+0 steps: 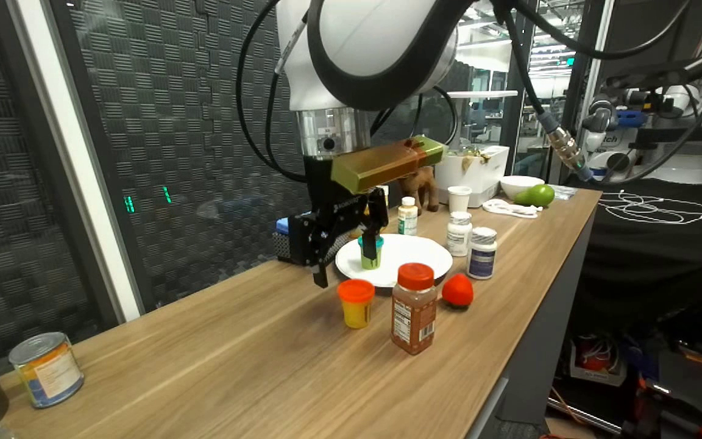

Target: Put the bottles on the tray

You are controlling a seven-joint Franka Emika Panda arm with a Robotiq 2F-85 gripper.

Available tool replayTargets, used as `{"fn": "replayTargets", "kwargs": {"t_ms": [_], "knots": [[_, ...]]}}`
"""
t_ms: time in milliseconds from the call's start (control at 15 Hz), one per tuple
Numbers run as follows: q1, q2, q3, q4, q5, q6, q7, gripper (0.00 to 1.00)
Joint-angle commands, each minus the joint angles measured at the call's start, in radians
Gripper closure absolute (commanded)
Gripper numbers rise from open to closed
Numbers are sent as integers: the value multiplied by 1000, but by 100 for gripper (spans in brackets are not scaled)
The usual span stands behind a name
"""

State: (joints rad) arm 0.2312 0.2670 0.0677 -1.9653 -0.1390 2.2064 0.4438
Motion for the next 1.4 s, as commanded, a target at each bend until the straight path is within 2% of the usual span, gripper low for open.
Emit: {"fn": "replayTargets", "kwargs": {"t_ms": [0, 600, 667, 733, 800, 1067, 1133, 1333], "knots": [[5, -4, 8, -26, -16, 8, 13, 0], [0, 10, 13, -37, -1, 3, -15, 0], [0, 11, 12, -37, -5, 7, -14, 24], [0, 14, 11, -33, -6, 7, -13, 25], [0, 15, 11, -32, -6, 10, -12, 32], [4, 15, 9, -33, -17, 11, -4, 65], [4, 13, 9, -34, -18, 11, -3, 71], [-1, -12, 5, -44, -9, 16, 15, 71]]}}
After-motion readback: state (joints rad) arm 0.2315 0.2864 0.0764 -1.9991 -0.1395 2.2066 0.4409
